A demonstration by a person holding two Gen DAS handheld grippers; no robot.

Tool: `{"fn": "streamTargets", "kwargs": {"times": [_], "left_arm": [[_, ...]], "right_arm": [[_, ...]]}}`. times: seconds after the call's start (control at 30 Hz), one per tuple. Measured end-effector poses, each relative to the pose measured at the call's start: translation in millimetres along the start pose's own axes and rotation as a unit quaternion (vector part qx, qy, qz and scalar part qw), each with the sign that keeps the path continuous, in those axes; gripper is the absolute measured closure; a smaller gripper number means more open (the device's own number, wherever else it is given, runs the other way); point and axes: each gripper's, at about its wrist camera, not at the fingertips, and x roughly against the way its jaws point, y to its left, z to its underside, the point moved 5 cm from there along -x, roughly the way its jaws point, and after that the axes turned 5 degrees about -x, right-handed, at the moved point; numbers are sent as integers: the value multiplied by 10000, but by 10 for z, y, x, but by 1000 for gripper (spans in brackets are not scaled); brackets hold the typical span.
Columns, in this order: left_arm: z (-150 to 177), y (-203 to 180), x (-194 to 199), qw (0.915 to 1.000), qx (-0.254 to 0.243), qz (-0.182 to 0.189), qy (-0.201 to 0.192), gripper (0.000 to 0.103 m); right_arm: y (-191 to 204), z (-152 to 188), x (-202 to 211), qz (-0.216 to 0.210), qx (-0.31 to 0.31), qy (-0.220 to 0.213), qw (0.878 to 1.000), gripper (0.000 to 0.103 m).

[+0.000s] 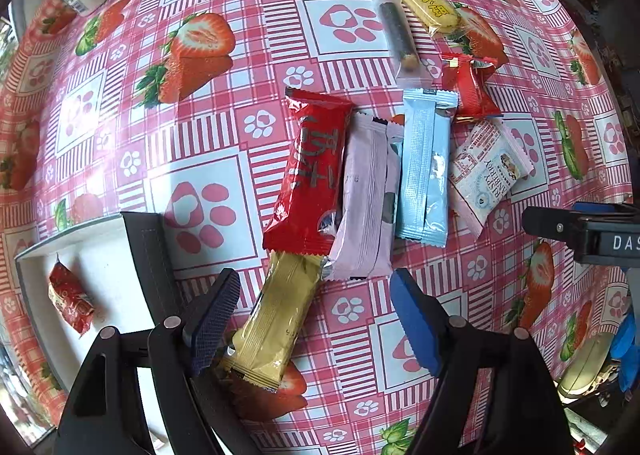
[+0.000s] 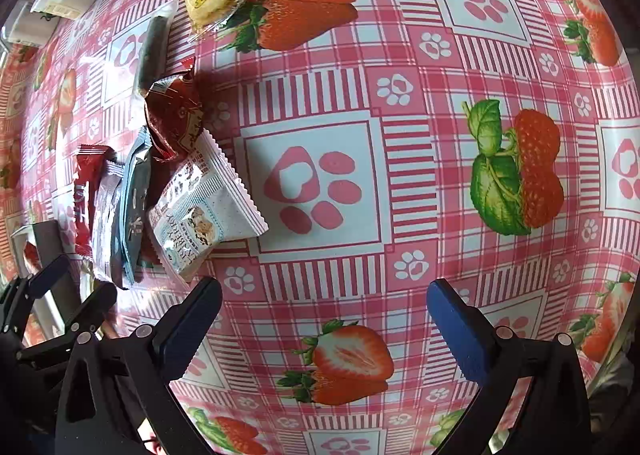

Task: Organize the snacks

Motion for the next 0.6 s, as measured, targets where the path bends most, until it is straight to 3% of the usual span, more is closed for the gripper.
{"fn": "streamTargets", "kwargs": {"times": [0.17, 0.3, 0.37, 0.43, 0.6], "left_arm": [[336, 259, -12, 9976, 679, 79, 124, 22], [462, 388, 57, 9968, 795, 8, 40, 22], [508, 486, 110, 9977, 664, -109, 21, 22], [265, 411, 197, 9984, 519, -215, 58, 22], [28, 286, -102, 9991, 151, -336, 229, 22]], "right_arm": [[-440, 88, -4, -591, -818, 91, 9949, 0], [-358, -190, 121, -945, -1189, -24, 9884, 0], [-298, -312, 151, -922, -1294, -95, 9873, 0], [-254, -457, 89, -866, -1386, -127, 9865, 0], [-191, -612, 86, -540, -1119, -173, 9921, 0]]}}
